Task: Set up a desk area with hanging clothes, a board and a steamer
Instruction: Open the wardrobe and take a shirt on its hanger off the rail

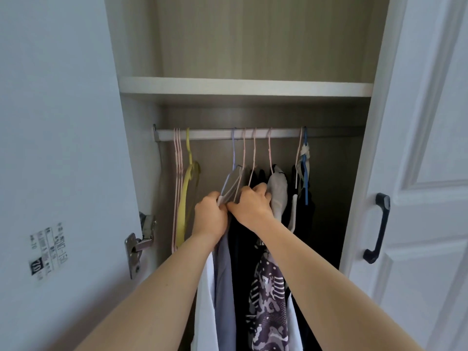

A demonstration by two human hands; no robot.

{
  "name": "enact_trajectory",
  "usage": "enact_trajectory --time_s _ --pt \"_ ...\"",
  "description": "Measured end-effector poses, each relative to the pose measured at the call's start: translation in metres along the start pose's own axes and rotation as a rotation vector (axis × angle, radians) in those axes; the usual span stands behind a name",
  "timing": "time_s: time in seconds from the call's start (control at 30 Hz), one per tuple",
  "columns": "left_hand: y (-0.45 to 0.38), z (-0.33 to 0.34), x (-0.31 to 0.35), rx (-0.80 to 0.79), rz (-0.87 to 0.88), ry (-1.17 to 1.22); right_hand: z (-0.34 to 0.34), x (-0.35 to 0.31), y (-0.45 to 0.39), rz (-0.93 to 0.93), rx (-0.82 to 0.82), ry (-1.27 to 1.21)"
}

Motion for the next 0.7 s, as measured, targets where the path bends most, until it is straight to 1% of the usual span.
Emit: enact_trajectory --time_s 0.2,0.37,0.47,0.6,0.7 --pt "-0.011 0.008 -0.002 -0.048 -0.042 0.093 -0.005 0.011 -0.006 0.028 0.134 0.071" --pt "-0.017 0.017 -0.002 -0.016 -0.126 0.206 -0.002 0.020 -0.007 -0.034 0.228 0.198" --pt "-0.022 0.019 0.000 -0.005 -0.191 0.288 -0.003 0.022 -0.008 -0.040 0.226 0.193" --pt "-0.026 0.014 0.006 0.063 -0.217 0.243 -0.015 0.019 -0.009 0.000 0.199 0.116" --pt "-0.030 0.009 0.014 0.104 -0.236 0.259 -0.027 0.012 -0.012 -0.015 0.204 0.075"
Point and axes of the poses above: each hand's wrist, its own y-axis away from the middle knuckle, its own z-axis out of the palm, x = y × z, the point moved 4 cm from there along -y, towards the middle knuckle, and after that the axes turned 5 degrees about z, right-handed, at the moved point
